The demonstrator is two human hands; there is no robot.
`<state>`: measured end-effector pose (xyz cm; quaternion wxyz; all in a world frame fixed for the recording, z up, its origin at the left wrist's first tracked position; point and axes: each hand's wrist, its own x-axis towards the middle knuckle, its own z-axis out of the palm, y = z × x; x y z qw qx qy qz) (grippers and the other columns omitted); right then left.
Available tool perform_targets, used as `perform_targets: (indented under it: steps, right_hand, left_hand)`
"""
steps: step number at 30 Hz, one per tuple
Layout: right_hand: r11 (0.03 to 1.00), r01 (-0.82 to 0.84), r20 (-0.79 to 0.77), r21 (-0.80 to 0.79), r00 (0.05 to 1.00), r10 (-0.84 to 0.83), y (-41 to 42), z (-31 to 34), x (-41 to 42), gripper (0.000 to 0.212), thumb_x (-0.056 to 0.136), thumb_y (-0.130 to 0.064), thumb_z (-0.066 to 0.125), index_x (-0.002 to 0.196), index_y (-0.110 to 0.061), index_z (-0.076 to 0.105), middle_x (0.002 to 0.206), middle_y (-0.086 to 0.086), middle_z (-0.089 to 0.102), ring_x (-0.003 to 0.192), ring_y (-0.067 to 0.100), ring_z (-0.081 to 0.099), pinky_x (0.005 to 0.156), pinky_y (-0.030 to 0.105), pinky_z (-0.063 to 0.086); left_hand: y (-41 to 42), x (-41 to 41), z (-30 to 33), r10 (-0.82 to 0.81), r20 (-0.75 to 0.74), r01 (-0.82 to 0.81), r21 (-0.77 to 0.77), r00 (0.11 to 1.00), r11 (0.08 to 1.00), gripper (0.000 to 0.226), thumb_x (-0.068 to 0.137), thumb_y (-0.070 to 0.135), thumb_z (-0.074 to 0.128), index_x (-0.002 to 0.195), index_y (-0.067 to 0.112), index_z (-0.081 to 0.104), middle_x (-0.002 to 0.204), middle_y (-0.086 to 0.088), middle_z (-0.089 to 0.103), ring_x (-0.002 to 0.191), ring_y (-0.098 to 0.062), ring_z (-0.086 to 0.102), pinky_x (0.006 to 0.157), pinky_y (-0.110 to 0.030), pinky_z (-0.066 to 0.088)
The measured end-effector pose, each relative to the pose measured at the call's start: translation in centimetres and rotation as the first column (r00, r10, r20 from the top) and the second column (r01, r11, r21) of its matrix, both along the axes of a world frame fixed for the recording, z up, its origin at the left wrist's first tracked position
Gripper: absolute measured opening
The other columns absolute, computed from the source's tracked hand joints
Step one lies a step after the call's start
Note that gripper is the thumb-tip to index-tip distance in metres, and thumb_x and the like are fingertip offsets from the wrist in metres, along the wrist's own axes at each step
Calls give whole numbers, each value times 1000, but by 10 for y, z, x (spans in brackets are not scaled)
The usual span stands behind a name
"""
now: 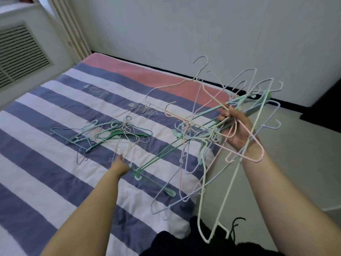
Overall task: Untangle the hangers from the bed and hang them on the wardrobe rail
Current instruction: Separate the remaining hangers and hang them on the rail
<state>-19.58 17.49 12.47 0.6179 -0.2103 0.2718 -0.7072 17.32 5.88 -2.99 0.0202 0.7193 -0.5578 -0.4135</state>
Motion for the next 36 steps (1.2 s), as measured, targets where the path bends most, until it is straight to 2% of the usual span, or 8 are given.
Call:
perform_targets:
  steps: [4, 10, 15, 19, 21, 26, 30, 36]
  right_hand:
    - [997, 71, 55, -13, 996, -70, 4, 2, -9, 56, 50, -16, 90, 96, -8, 58, 61, -2, 56, 60, 12, 58, 60, 20, 51]
    - [992, 123, 138, -20, 983, -119, 10, -5, -32, 51, 51, -13, 87, 92, -10, 57, 59, -3, 57, 59, 11, 57, 62, 20, 50]
    - [988, 152, 192, -37, 971, -142, 20, -10, -44, 40, 52, -8, 85, 83, -9, 60, 59, -3, 54, 60, 11, 55, 63, 20, 49]
    - [971, 239, 170, -27, 958, -231, 29, -12, -45, 45, 50, -9, 85, 88, -8, 62, 60, -2, 55, 59, 12, 55, 63, 22, 49]
    - [960, 280, 160, -13, 948, -274, 36, -13, -48, 48, 48, -8, 85, 90, -7, 62, 60, -1, 53, 58, 13, 54, 61, 22, 49]
    - [949, 315, 166, 22, 935, -314, 63, -20, -62, 50, 46, -9, 85, 91, -8, 62, 59, -1, 54, 58, 13, 55, 59, 22, 51]
    - [913, 392, 153, 110, 901, -405, 93, -25, -74, 34, 60, -8, 72, 93, -9, 62, 58, 0, 54, 57, 13, 56, 56, 22, 51]
    - [774, 576, 25, 263, 798, -602, 151, -26, -108, 17, 84, -3, 46, 92, -11, 58, 52, -2, 53, 52, 9, 54, 53, 18, 48]
  left_hand:
    - [23, -14, -14, 362, -393, -182, 425, 845, 887, 54, 92, 38, 60, 140, 34, 35, 126, -5, 52, 92, -28, 57, 71, -35, 51]
    - [12, -34, -4, 576, -632, -265, 521, 519, 811, 36, 86, 15, 66, 115, 21, 45, 90, -13, 60, 82, -26, 61, 73, -40, 47]
    - [-9, -49, 10, 577, -739, -251, 519, 349, 817, 19, 84, 37, 67, 79, 20, 59, 69, -2, 58, 71, -19, 56, 76, -36, 44]
    - [-21, -74, 17, 517, -644, -311, 415, 563, 855, 6, 95, 25, 57, 99, 23, 61, 83, -2, 57, 72, -15, 52, 61, -31, 45]
    - [-22, -82, 14, 420, -615, -267, 329, 667, 906, 29, 97, 11, 51, 121, 26, 55, 99, -3, 59, 81, -19, 55, 57, -29, 46]
    - [-21, -107, 20, 236, -558, -193, 136, 795, 972, 84, 87, -12, 52, 152, 22, 11, 117, -4, 62, 107, -22, 54, 84, -37, 39]
    - [-21, -133, 31, 131, -514, -103, 82, 848, 991, 42, 87, -9, 55, 129, -5, 53, 125, -17, 61, 100, -25, 56, 83, -32, 40]
    - [-2, -196, 67, -8, -498, -55, -111, 867, 992, 20, 88, 2, 61, 108, 5, 61, 97, -14, 57, 81, -25, 51, 68, -31, 40]
